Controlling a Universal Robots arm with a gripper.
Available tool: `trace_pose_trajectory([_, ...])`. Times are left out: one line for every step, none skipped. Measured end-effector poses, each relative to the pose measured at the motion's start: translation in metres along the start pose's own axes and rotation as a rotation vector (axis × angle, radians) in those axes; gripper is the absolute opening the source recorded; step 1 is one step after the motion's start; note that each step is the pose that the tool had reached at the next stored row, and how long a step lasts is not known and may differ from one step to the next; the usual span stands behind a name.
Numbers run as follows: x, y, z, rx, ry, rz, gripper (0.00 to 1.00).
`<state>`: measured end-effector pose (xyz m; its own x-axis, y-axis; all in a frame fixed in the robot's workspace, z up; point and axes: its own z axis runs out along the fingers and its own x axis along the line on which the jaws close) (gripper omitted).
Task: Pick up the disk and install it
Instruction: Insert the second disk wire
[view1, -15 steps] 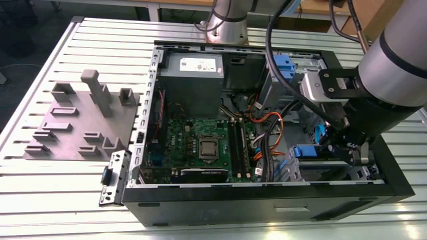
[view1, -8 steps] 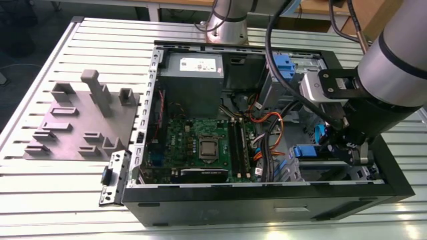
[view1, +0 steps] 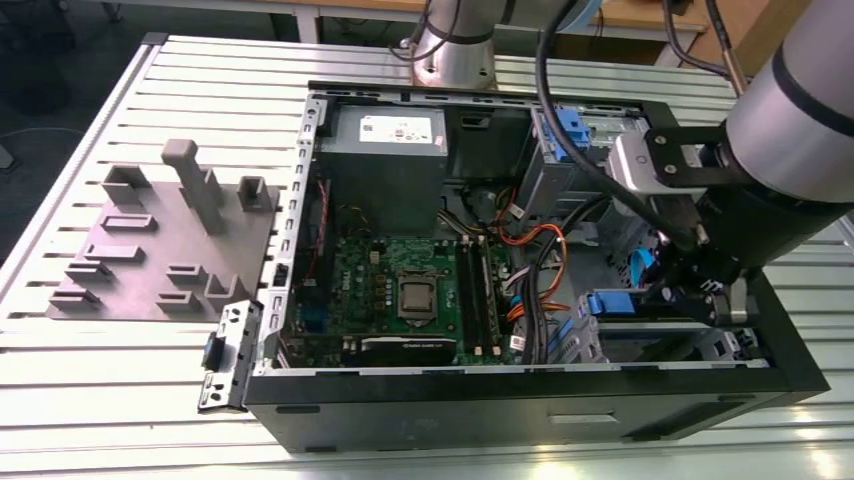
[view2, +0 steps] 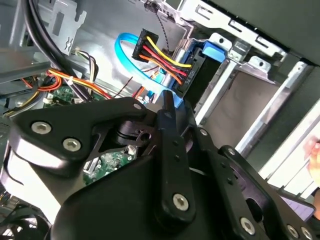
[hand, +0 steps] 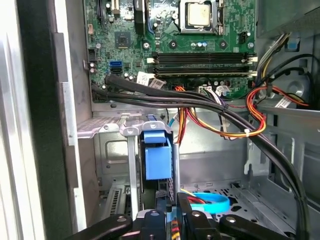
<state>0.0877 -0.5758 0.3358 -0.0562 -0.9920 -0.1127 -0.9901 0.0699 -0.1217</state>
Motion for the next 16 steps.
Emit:
trace_pose_trajectory([-0.0002,-0.0002,-0.0017,-0.0001,0.0000,0.000,0.23])
trace_pose_trajectory([-0.0002,-0.0002,-0.0018,-0.0002,-0.0003,0.000,0.23])
trace_pose_trajectory([-0.0002,-0.0002,-0.0018,-0.0002,-0.0002,0.000,0.23])
trace_pose_trajectory([-0.0002,-0.0002,-0.0018,-0.0002,-0.0003,0.000,0.22])
trace_pose_trajectory([-0.0002,-0.0002,-0.0019,-0.0002,-0.0002,0.000,0.15])
trace_pose_trajectory([-0.0002,-0.0002,-0.0019,-0.0002,-0.0001,0.000,0.15])
trace_pose_trajectory([-0.0002,-0.0002,-0.0020,-0.0002,0.0000,0.000,0.11])
trace_pose_trajectory([-0.0002,-0.0003,-0.0020,-0.0002,0.0000,0.000,0.11])
trace_pose_trajectory([-0.0002,-0.0002,-0.0020,-0.0002,0.0000,0.000,0.11])
trace_pose_trajectory([-0.0002,-0.0002,-0.0020,-0.0002,0.0000,0.000,0.11])
trace_pose_trajectory([-0.0002,-0.0002,-0.0020,-0.0002,-0.0001,0.000,0.11])
trace_pose_trajectory([-0.0002,-0.0002,-0.0020,-0.0002,-0.0001,0.000,0.11])
trace_pose_trajectory([-0.0002,-0.0003,-0.0020,-0.0002,-0.0001,0.000,0.11])
trace_pose_trajectory([-0.0002,-0.0003,-0.0021,-0.0002,0.0000,0.000,0.11])
trace_pose_trajectory([-0.0002,-0.0003,-0.0021,-0.0002,0.0000,0.000,0.11])
trace_pose_trajectory([-0.0002,-0.0003,-0.0021,-0.0002,0.0000,0.000,0.11])
